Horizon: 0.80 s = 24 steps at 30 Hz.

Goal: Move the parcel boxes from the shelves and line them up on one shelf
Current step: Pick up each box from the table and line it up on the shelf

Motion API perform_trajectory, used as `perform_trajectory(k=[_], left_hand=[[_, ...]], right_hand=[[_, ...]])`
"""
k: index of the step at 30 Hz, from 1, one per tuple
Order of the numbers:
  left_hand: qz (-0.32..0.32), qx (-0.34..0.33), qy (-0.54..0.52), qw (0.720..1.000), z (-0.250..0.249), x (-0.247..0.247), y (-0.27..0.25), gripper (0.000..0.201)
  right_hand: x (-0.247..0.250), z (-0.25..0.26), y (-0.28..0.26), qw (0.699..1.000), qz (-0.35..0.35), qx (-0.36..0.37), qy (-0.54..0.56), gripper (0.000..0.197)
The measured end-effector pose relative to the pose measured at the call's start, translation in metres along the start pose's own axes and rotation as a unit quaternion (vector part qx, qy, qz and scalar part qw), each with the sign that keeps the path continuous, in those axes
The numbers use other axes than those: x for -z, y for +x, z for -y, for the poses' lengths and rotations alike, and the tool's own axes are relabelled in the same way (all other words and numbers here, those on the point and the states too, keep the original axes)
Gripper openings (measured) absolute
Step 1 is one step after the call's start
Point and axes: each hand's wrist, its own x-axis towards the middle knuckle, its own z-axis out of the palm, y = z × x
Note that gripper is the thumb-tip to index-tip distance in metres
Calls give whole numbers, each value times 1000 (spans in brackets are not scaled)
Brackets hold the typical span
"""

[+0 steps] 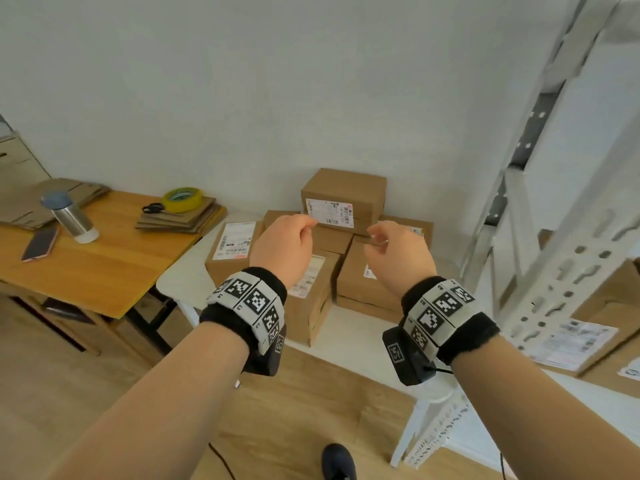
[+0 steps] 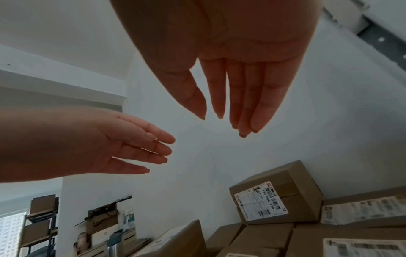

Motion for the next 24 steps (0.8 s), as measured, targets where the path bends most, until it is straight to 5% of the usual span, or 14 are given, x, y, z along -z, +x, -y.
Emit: perform_trajectory(k=[7,12,17,24], left_hand=[[27,51,-45,997,38,-32,114,35],[104,144,-32,984,67,-68,190,49],[142,194,-64,968,87,-96,230,46],[127,184,-97,970,100,-117,243,31]], right_hand=[[-48,-30,121,996,-12,-88,30,56],[-71,-57,185,986,13,-161,33,65],[-92,-75,218,978,40,-199,45,75],[-102,-82,227,977,21,-206,57,76]])
